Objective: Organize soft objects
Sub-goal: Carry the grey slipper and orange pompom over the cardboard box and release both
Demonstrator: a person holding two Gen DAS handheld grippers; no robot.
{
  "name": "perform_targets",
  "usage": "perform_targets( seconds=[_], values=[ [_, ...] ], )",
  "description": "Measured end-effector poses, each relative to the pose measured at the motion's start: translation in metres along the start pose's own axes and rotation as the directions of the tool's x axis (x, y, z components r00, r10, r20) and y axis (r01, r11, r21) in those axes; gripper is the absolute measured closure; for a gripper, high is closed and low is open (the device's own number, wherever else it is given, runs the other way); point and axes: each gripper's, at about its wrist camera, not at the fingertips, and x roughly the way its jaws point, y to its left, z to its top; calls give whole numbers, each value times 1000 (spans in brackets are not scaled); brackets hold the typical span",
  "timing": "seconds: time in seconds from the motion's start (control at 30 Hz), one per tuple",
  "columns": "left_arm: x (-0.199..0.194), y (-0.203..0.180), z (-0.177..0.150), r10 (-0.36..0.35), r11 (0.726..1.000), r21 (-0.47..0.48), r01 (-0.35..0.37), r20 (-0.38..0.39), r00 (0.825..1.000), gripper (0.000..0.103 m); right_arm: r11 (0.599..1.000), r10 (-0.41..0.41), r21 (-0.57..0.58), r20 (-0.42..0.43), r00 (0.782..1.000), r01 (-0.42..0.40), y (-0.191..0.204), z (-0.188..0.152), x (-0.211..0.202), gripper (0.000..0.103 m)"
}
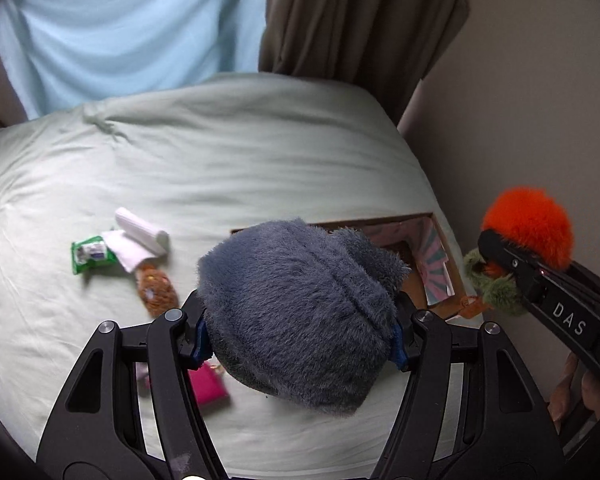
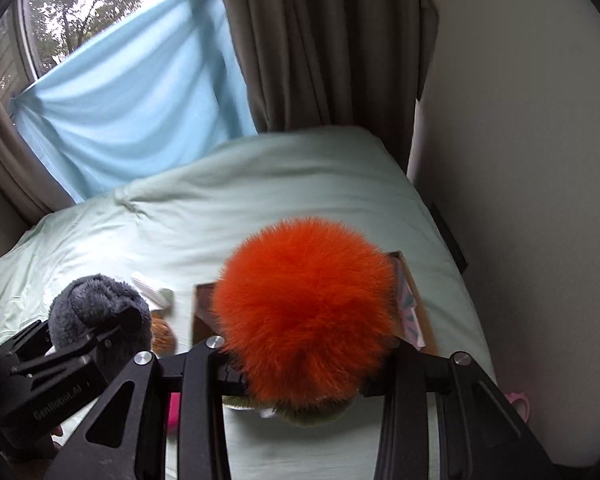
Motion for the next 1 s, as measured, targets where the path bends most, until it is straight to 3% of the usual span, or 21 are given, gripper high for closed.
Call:
perform_targets(
  seconds=[0.37,0.57,0.67,0.77,0.87,0.9,0.93,0.97,1.0],
  values=[
    [128,-41,-2,25,998,67,-13,-180,983,41,1000,13,-25,-186,982,-17,-48,5,108,69],
    [189,-42,-21,51,997,77,-28,-315,948,40,998,17,-46,-310,951,-33,-55,-11,163,69],
    [211,-46,-28,112,990,121,-72,-364,925,41,998,35,-42,-355,934,-54,-59,-18,185,69],
    [221,-47,-31,105,990,125,-60,-383,918,40,997,52,-32,-376,925,-69,-59,-20,197,69],
    [221,-52,-27,112,986,160,-55,-373,921,16,996,58,-42,-391,919,-81,-55,-20,204,56],
    [219,-53,-27,122,982,179,-59,-367,922,2,995,60,-50,-392,918,-86,-54,-20,204,43],
    [215,-55,-27,133,978,200,-64,-356,925,0,994,63,-53,-391,918,-90,-52,-18,207,32],
    [214,-55,-28,140,974,215,-65,-356,924,0,994,73,-50,-391,918,-100,-50,-18,208,6],
    [213,-55,-29,147,971,230,-64,-363,920,0,993,83,-47,-387,919,-109,-49,-18,207,0]
  ],
)
